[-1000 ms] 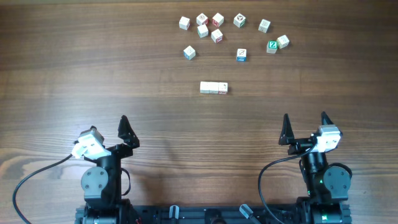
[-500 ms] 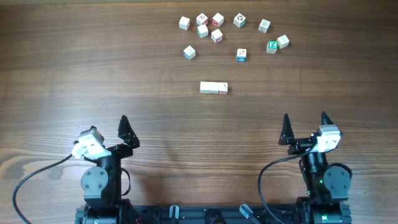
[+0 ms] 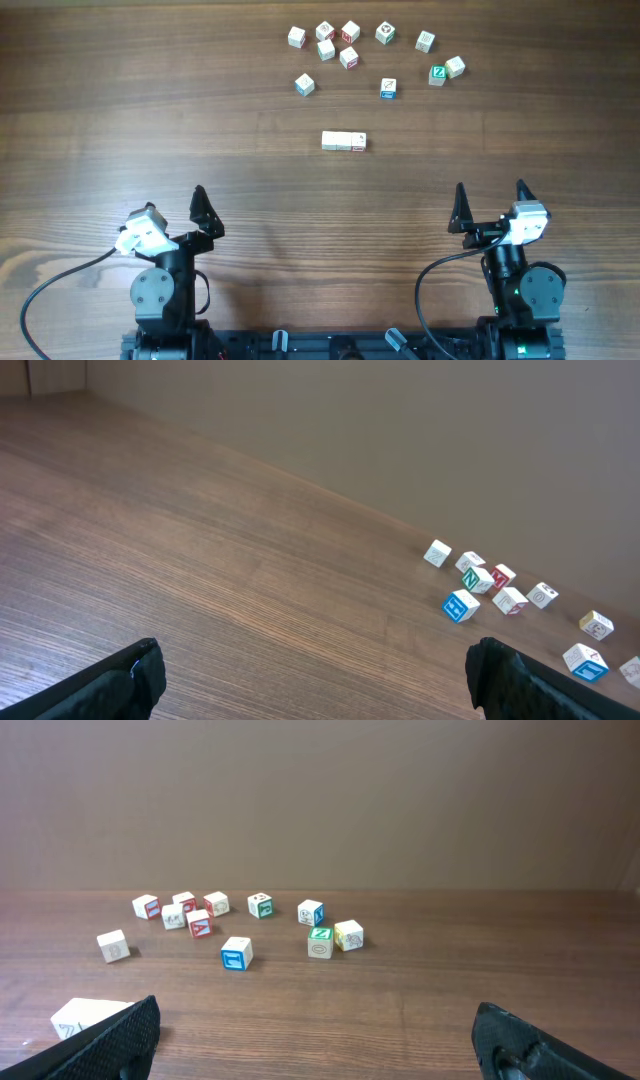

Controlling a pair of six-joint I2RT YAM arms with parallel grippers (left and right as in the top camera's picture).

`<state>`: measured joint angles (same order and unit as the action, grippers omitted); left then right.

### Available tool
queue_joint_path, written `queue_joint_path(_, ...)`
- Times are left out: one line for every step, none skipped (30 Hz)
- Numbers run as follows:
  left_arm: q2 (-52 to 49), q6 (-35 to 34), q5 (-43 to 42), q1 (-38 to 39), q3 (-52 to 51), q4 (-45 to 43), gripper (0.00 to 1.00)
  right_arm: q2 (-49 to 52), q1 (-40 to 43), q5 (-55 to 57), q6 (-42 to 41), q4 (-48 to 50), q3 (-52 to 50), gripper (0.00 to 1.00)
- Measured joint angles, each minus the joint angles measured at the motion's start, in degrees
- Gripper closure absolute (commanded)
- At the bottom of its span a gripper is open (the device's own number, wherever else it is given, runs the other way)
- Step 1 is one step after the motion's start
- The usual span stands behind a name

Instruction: Form a horizontal line

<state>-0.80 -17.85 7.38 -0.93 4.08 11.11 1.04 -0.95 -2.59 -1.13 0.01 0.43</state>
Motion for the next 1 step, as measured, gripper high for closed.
queue_joint_path(0.0, 0.0, 0.0, 0.0, 0.0, 0.0, 0.0, 0.0, 0.0, 0.0, 0.0, 0.0, 0.0, 0.0)
